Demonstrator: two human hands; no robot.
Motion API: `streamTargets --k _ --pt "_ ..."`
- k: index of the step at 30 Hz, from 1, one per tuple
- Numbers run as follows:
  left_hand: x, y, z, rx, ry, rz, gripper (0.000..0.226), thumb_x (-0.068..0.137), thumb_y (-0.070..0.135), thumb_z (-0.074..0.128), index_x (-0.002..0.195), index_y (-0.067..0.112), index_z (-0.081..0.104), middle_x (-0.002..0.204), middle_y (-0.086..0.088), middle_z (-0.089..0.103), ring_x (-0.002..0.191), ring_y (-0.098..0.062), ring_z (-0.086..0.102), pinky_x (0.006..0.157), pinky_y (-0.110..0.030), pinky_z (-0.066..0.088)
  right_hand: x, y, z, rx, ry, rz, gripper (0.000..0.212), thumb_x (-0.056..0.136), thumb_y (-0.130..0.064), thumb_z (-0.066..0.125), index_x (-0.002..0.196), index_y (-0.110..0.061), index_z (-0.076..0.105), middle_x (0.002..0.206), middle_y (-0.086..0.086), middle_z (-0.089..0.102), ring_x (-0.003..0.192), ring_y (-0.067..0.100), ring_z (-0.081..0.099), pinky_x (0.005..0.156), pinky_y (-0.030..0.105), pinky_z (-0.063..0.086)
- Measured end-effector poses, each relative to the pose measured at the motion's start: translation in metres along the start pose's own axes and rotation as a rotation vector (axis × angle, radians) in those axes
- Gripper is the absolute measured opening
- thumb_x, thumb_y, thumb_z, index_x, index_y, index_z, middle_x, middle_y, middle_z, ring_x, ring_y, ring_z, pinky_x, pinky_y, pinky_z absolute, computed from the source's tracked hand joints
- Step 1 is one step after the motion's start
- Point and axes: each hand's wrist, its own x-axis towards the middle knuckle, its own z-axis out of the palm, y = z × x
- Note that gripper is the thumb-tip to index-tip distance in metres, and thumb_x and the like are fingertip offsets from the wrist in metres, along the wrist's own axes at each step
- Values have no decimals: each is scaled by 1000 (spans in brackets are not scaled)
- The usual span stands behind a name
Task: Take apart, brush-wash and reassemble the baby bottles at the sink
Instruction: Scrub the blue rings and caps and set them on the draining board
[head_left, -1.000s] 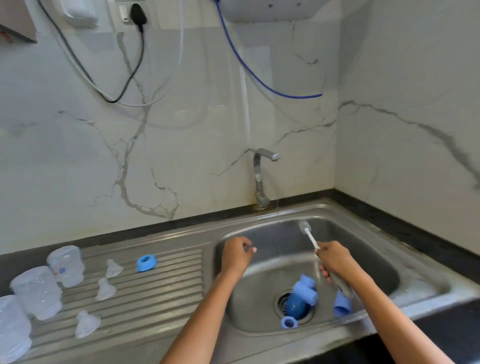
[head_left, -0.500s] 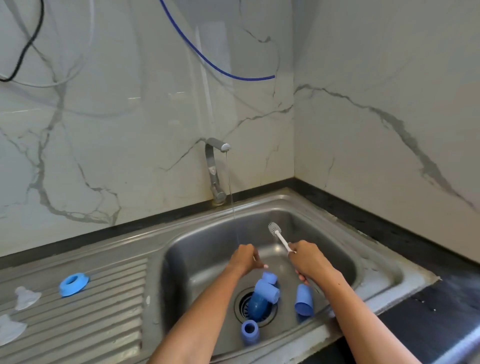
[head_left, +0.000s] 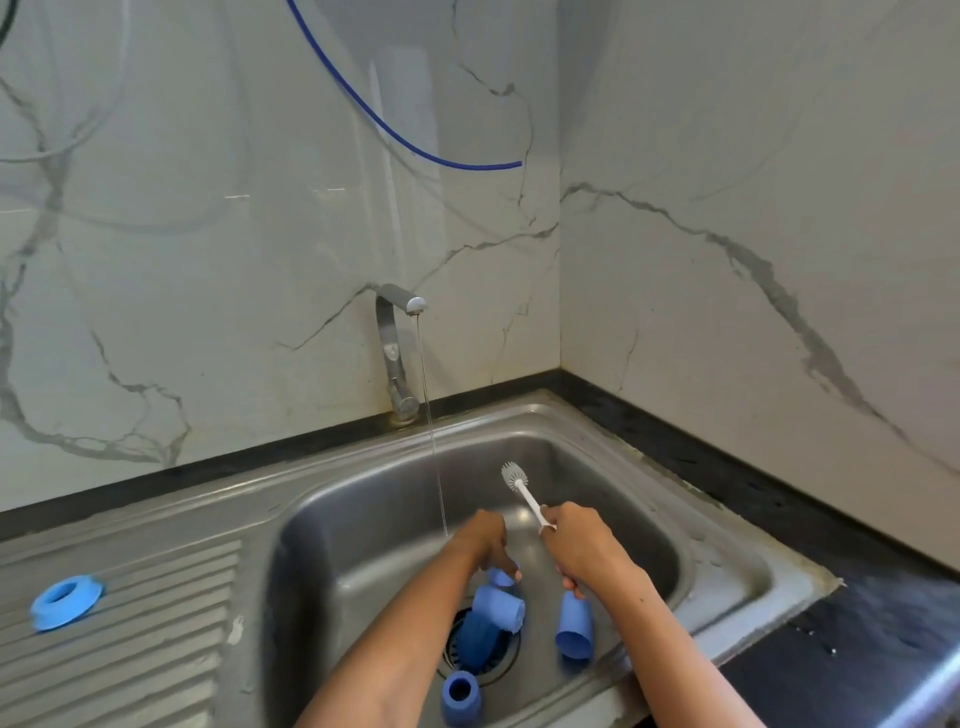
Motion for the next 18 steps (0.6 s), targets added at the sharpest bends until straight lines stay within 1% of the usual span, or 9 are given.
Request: streamTargets --k 2,6,7,9,11,13,15,16,18 --pt "-5 0 -8 -89 62 -8 47 73 27 81 105 -5 66 83 -15 64 64 -22 58 61 -32 55 0 -1 0 -1 -5 -9 40 95 -10 37 132 -15 51 73 4 55 44 16 51 45 28 49" --pt "-22 -10 -28 -376 163 -45 29 76 28 79 87 3 70 67 -8 61 53 -13 57 49 -23 53 -7 -9 -4 33 -27 -49 40 94 -7 36 129 -11 54 69 5 56 43 16 50 50 30 49" --pt "-30 -14 -32 -487 186 -77 25 77 26 78 84 4 68 67 -8 61 53 -15 58 50 -23 53 -10 -12 -5 53 -34 -60 39 94 -7 37 129 -9 54 69 6 57 43 15 50 51 30 49" --pt "-50 -19 -38 -763 221 -147 24 78 23 76 87 2 67 75 -14 64 58 -22 63 52 -26 56 -16 -18 -8 99 -53 -78 38 96 -7 38 131 -8 53 69 7 57 44 14 50 49 28 49" --pt "-68 -20 -44 -1111 234 -195 21 81 15 72 92 -1 64 86 -19 64 65 -25 64 51 -30 58 -20 -21 -10 142 -65 -86 43 98 -8 39 139 -10 47 66 6 56 42 13 49 43 24 45" --pt "-80 -23 -46 -1475 265 -209 8 83 6 66 87 1 62 91 -18 62 74 -25 64 50 -31 58 -23 -24 -9 193 -87 -88 45 99 -10 40 144 -12 43 62 6 54 41 13 47 38 21 41" --pt "-95 -22 -44 -1735 290 -199 4 83 4 63 84 2 60 99 -16 59 90 -28 62 60 -32 59 -25 -27 -7 265 -114 -83 45 100 -14 41 145 -16 43 59 5 51 41 12 43 38 21 39" --pt "-98 -20 -44 -1831 316 -187 6 84 6 63 88 4 59 103 -13 57 98 -28 59 70 -32 58 -26 -28 -7 317 -129 -79 44 100 -17 41 144 -18 44 59 5 49 40 11 41 38 20 38" --pt "-101 -15 -43 -1963 377 -219 19 88 11 63 104 8 55 103 -5 55 105 -24 53 91 -32 51 -28 -31 -8 414 -175 -82 41 101 -21 41 142 -22 46 58 4 47 39 9 39 38 20 36"
